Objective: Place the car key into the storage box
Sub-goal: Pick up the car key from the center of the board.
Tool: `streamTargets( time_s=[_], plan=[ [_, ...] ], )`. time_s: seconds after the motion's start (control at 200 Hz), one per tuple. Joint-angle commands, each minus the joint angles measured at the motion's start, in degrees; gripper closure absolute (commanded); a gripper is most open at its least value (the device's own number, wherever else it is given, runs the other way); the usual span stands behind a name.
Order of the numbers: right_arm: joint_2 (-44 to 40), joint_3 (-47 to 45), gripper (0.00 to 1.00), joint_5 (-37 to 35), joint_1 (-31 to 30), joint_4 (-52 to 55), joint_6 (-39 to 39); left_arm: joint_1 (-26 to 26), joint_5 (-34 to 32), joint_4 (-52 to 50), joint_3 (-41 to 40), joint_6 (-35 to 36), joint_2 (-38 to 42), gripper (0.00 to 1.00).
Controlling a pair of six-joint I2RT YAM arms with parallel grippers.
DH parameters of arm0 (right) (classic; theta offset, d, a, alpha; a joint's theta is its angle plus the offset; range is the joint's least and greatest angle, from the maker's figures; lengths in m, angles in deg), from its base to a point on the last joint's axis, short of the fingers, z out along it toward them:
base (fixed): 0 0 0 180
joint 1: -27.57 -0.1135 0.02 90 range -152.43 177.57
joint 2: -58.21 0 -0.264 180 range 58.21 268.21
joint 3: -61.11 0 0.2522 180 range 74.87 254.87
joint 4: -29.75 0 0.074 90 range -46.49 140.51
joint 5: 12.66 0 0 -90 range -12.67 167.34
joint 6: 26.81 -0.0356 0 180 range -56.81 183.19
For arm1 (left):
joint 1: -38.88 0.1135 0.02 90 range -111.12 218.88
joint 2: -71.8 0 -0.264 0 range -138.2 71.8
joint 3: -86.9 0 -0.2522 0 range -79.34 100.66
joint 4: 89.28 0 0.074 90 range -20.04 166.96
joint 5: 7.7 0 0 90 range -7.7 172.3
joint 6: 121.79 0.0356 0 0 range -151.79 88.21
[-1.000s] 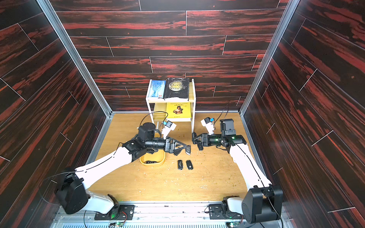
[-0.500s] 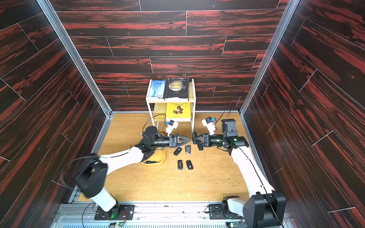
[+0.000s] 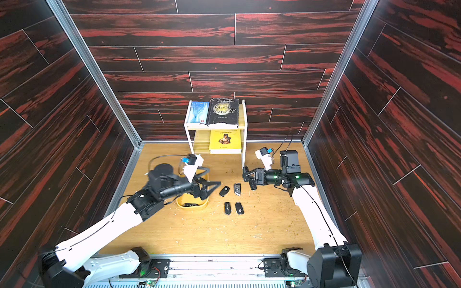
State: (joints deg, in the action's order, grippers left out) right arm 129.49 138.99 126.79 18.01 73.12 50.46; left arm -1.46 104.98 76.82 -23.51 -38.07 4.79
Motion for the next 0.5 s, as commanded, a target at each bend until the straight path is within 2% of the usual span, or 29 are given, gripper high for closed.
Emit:
streamTargets(
  time_s=[0.0, 0.05, 0.14, 0.291, 0.411, 0.496],
  plan=[
    [-1.69, -0.16, 0.78, 5.06, -1.18, -3.13, -3.93, -2.7, -2.23, -4.67, -3.02, 17.0, 0.61, 0.0],
    [-2.52, -0.72, 0.77, 6.45, -1.87, -4.82, -6.21, -4.06, -3.86, -0.38, -6.89, 21.54, 2.55, 0.0],
    [-3.97, -1.23, 0.76, 7.76, -3.28, -6.76, -9.48, -4.22, -6.0, 5.27, -10.36, 23.04, 5.27, 0.0],
    [-4.93, -0.75, 0.74, 7.46, -5.73, -6.74, -10.69, -4.56, -10.02, 3.57, -8.48, 22.16, 4.46, 0.0],
    [-4.45, -1.4, 0.74, 7.72, -7.82, -7.48, -11.27, -4.75, -9.63, 0.07, -6.57, 22.99, 3.04, 0.0],
    [-4.62, -3.31, 0.74, 8.64, -9.51, -11.13, -13.72, -5.28, -9.22, -0.58, -6.14, 24.94, 2.74, 0.07]
  ],
)
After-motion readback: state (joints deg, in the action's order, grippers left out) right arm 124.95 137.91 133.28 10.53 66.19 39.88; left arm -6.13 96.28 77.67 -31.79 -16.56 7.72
